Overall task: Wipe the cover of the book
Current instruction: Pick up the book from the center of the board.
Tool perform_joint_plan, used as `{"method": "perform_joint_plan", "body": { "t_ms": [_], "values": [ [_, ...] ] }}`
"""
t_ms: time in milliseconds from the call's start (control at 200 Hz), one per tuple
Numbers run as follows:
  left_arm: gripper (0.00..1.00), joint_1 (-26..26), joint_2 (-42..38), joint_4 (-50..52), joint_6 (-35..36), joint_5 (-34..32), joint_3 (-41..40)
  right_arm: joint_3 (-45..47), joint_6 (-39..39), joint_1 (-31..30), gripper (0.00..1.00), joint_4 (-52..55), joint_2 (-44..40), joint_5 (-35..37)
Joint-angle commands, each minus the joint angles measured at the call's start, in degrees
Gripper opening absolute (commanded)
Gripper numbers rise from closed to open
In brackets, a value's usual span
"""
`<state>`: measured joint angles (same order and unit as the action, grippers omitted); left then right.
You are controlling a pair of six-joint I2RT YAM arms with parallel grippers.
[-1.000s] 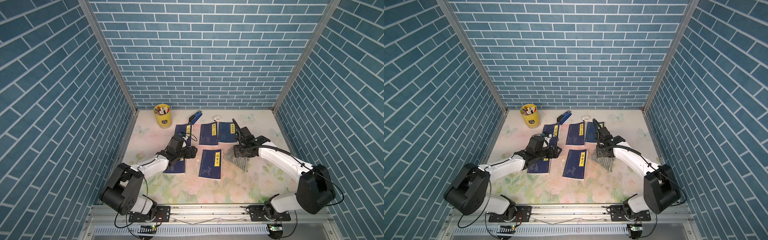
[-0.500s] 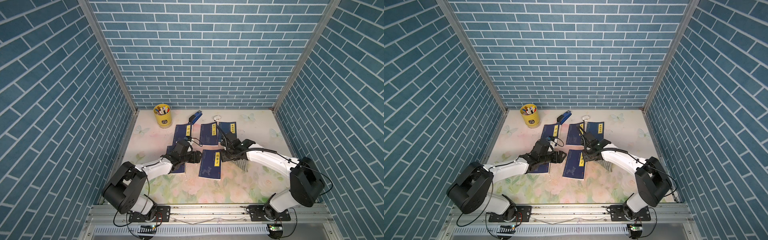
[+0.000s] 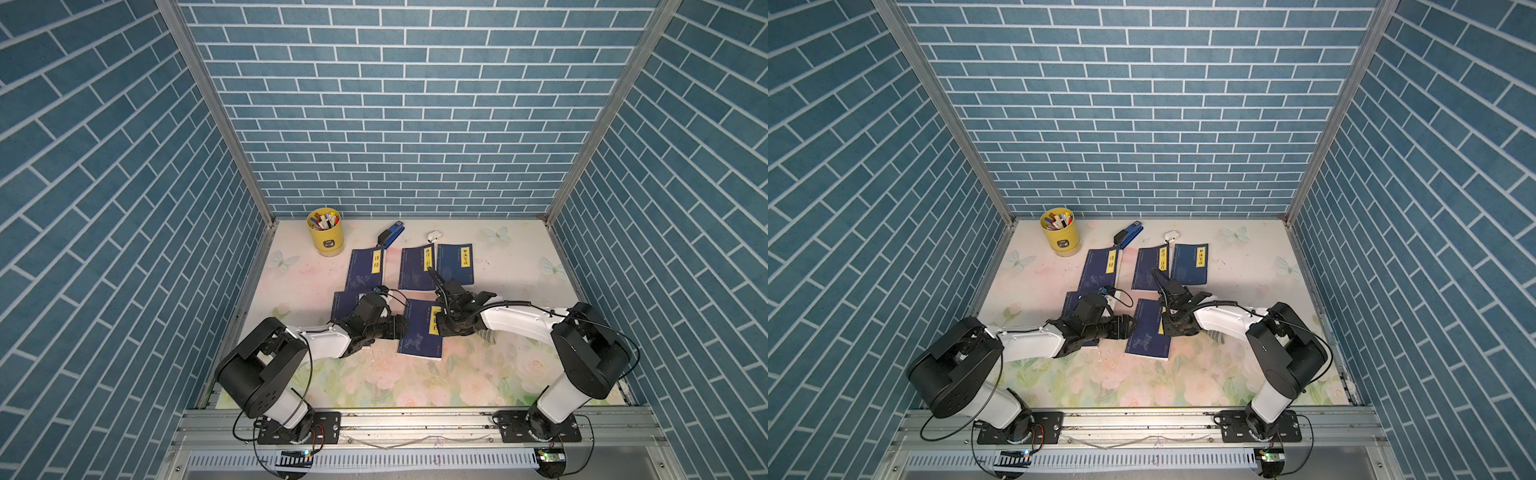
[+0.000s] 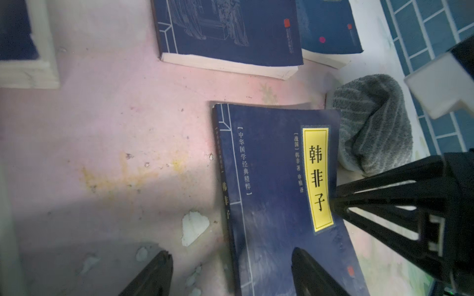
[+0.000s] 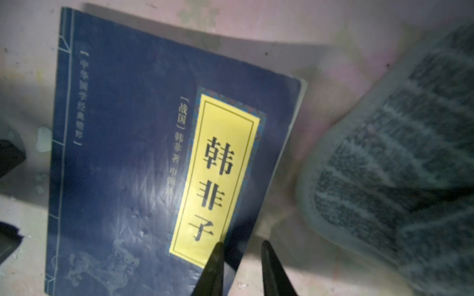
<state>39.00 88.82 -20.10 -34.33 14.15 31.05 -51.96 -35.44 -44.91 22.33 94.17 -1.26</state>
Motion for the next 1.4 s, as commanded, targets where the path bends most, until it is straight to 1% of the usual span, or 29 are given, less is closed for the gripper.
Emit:
{"method": "perform_joint_plan", "body": {
  "t_ms": [0,95,245,420,555,650,885,1045,1195,1395],
  "values": [
    [0.76,0.71,1.85,-2.30,-2.29,3.10,-1.50,2.25,-3.37,-1.03,0.20,1.27,1.14,-0.41],
    [0.72,0.81,3.07,-3.74,-3.09,5.51,-1.59,2.82,-4.40,-1.40,0.18,1.06,1.63,-0.41],
    [0.64,0.81,4.56,-7.28,-4.78,9.60,-1.58,3.00,-5.14,-1.67,0.17,0.84,2.71,-0.24],
    [0.62,0.72,5.12,-11.81,-7.48,13.21,-1.60,3.62,-5.52,-1.53,0.16,-0.51,3.33,-0.81],
    [0.53,0.72,3.82,-15.49,-8.76,12.51,-3.25,3.78,-5.60,-1.67,0.16,-1.70,4.52,-1.46],
    [0.53,0.72,1.79,-15.60,-8.58,11.69,-3.10,3.89,-5.76,-1.68,0.16,-2.52,4.82,-1.61],
    [0.52,0.60,-0.44,-17.60,-9.41,13.84,-3.33,4.63,-6.02,-1.63,0.16,-4.64,5.58,-1.65],
    [0.45,-0.01,0.12,-19.08,-10.75,13.97,-3.80,4.94,-6.31,-1.67,0.16,-5.62,5.43,-1.40],
    [0.42,-0.39,1.58,-19.82,-12.96,14.65,-3.58,5.11,-6.23,-1.68,0.16,-5.96,5.15,-0.84],
    [0.33,-0.86,3.03,-20.43,-14.28,14.94,-3.56,5.12,-6.13,-1.59,0.16,-6.76,5.67,-0.93]
  ]
}}
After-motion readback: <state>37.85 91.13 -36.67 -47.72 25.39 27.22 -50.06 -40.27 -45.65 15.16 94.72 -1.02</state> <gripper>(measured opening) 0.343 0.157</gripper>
